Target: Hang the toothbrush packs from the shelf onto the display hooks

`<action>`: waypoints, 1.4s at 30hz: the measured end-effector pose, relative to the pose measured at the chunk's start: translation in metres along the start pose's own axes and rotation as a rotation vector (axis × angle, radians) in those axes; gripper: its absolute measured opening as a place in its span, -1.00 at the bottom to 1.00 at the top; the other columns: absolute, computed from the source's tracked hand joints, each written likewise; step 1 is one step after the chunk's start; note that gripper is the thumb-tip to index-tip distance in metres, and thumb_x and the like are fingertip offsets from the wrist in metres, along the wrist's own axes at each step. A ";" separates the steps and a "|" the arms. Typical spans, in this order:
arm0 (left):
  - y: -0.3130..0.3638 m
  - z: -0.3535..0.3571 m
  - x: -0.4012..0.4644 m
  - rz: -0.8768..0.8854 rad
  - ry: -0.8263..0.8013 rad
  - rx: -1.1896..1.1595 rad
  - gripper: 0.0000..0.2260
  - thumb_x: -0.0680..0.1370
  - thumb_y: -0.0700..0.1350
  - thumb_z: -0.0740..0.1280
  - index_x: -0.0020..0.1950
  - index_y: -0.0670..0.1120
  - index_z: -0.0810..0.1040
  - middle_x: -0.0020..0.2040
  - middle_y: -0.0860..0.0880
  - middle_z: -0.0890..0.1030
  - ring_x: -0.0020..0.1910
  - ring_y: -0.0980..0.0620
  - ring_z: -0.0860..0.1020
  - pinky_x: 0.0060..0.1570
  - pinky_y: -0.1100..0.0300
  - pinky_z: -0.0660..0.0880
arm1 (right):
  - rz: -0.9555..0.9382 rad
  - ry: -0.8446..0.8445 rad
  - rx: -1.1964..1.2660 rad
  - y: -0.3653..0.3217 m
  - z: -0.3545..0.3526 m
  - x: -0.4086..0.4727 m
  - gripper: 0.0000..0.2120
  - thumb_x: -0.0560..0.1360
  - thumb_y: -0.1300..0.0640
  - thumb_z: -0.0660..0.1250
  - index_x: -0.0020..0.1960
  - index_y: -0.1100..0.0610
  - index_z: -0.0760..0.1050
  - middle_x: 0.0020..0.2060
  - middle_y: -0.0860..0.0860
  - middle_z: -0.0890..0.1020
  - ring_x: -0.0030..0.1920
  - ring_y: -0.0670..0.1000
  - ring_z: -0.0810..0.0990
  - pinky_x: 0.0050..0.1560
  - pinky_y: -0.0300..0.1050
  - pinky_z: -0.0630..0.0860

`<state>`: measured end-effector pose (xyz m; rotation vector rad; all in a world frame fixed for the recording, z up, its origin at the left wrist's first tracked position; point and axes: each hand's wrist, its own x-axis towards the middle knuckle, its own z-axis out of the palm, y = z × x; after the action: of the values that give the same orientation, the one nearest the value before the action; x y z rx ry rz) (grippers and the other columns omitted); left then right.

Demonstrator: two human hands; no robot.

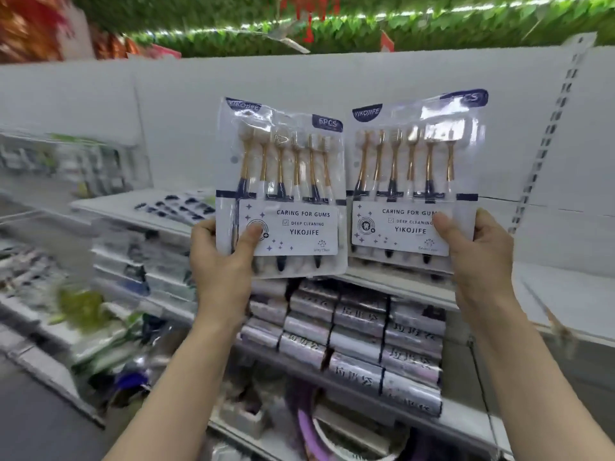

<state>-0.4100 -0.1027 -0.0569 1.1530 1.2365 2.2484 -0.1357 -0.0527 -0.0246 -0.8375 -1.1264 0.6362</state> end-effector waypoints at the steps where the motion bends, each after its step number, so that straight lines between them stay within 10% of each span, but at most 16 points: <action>1: -0.001 -0.030 0.012 0.002 0.019 0.016 -0.73 0.49 -0.07 0.49 0.06 0.02 0.44 -0.08 0.06 0.61 -0.24 0.31 0.58 -0.24 0.42 0.47 | 0.008 -0.016 0.021 0.003 0.032 -0.013 -0.90 0.53 0.18 0.45 0.02 0.03 0.61 -0.10 -0.07 0.74 -0.06 -0.09 0.73 -0.06 -0.21 0.63; 18: -0.066 -0.437 0.226 -0.056 0.421 0.084 -0.69 0.61 -0.02 0.35 0.30 -0.13 0.50 0.10 0.05 0.65 0.13 0.06 0.62 0.12 0.17 0.53 | 0.188 -0.437 0.250 0.075 0.526 -0.170 -0.92 0.56 0.19 0.41 0.05 0.10 0.62 -0.17 -0.11 0.74 -0.12 -0.09 0.73 -0.17 -0.24 0.63; 22: -0.097 -0.498 0.290 -0.072 0.506 0.127 -0.74 0.60 0.00 0.35 0.22 -0.11 0.49 0.04 0.06 0.63 0.03 0.09 0.59 0.03 0.22 0.51 | 0.225 -0.513 0.290 0.113 0.644 -0.178 -0.96 0.54 0.15 0.44 -0.01 0.06 0.62 -0.08 0.02 0.74 -0.04 0.04 0.73 -0.03 -0.04 0.67; 42: -0.208 -0.829 0.658 -0.126 0.727 0.453 -0.79 0.52 -0.07 0.46 0.10 -0.10 0.56 -0.03 -0.04 0.68 -0.06 -0.01 0.65 -0.05 0.08 0.57 | 0.330 -0.757 0.409 0.242 1.198 -0.229 -0.93 0.55 0.19 0.42 -0.06 0.04 0.61 -0.22 -0.09 0.72 -0.22 -0.13 0.70 -0.27 -0.25 0.58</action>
<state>-1.4833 -0.0407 -0.1470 0.3193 2.0994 2.4360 -1.3507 0.1972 -0.1103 -0.4217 -1.4631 1.4860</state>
